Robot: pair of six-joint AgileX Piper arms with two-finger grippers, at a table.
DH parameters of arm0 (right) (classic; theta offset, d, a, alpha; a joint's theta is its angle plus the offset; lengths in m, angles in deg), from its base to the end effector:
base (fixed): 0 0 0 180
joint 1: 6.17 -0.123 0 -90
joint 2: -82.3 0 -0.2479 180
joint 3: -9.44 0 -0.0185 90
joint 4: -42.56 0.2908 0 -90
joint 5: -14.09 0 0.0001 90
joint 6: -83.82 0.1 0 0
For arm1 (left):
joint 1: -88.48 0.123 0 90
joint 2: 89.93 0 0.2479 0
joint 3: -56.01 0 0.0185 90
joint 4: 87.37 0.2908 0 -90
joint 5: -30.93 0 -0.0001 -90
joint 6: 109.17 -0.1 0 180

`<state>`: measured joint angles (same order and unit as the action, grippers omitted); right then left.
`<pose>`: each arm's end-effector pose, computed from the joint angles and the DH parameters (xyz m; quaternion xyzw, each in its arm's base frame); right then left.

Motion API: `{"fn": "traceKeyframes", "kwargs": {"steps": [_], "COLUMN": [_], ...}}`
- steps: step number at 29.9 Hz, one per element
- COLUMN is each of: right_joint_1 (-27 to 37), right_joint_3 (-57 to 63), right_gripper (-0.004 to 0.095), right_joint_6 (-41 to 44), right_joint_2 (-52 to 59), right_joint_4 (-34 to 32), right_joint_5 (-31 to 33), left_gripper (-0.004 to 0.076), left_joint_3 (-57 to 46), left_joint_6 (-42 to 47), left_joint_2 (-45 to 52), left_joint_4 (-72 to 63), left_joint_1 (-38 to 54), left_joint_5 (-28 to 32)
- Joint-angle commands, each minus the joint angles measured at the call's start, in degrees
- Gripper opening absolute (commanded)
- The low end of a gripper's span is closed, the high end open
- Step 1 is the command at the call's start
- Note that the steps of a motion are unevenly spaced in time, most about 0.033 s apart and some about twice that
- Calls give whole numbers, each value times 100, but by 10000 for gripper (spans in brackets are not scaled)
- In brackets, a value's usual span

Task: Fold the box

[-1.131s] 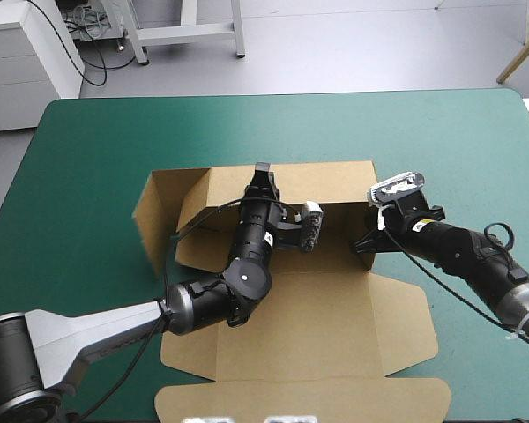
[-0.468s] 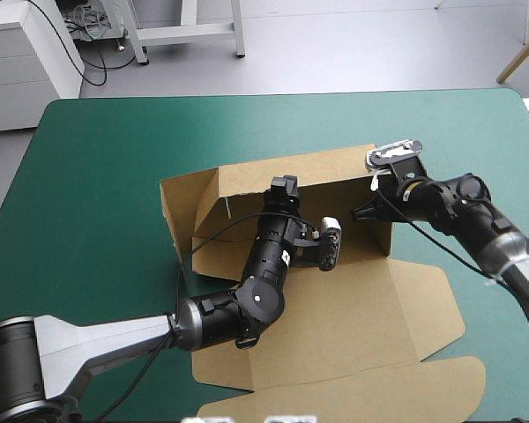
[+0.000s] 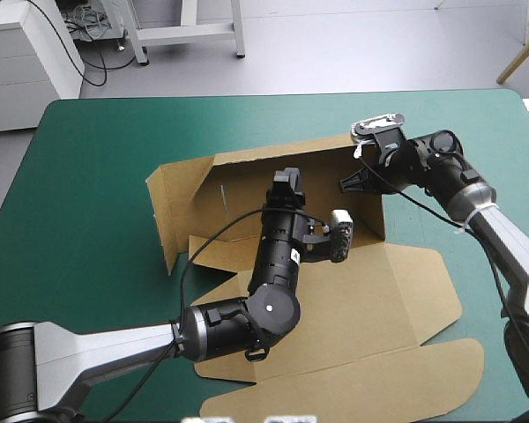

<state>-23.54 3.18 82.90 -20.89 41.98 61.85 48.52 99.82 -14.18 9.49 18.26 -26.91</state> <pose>0.3869 0.1203 0.2660 -0.1535 0.9404 0.0388 0.3008 0.2115 -0.3396 0.2625 0.5500 0.4991 0.3863 0.5470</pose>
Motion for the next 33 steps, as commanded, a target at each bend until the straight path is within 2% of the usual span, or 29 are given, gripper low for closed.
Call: {"fn": "traceKeyframes", "kwargs": {"steps": [1,7,11,16,25,28,33], "right_joint_1": [9,229,640,1130,1071,1007,997], "right_joint_3": [-465,-1084,-1375,-1506,-1506,-1588,-1809], "right_gripper": [-10,-14,-14,-14,4,114,412], "right_joint_6": [18,-5,-27,-230,-345,-345,-263], "right_joint_2": [211,143,-191,-703,-1137,-1137,-1137], "right_joint_4": [106,122,313,1117,680,424,392], "right_joint_5": [474,1475,2083,2123,1959,1901,1783], "left_gripper": [3,6,6,6,6,6,6], "left_joint_3": [362,685,1138,1525,1611,1611,1611], "left_joint_6": [-40,133,144,-101,-2060,-2549,-3080], "left_joint_2": [439,1072,1365,1471,1471,1471,1471], "left_joint_4": [719,538,-799,-2696,-6745,-7788,-8856], "left_joint_1": [109,836,1840,3214,5265,5824,6602], "left_joint_5": [-237,507,832,956,977,923,703]}}
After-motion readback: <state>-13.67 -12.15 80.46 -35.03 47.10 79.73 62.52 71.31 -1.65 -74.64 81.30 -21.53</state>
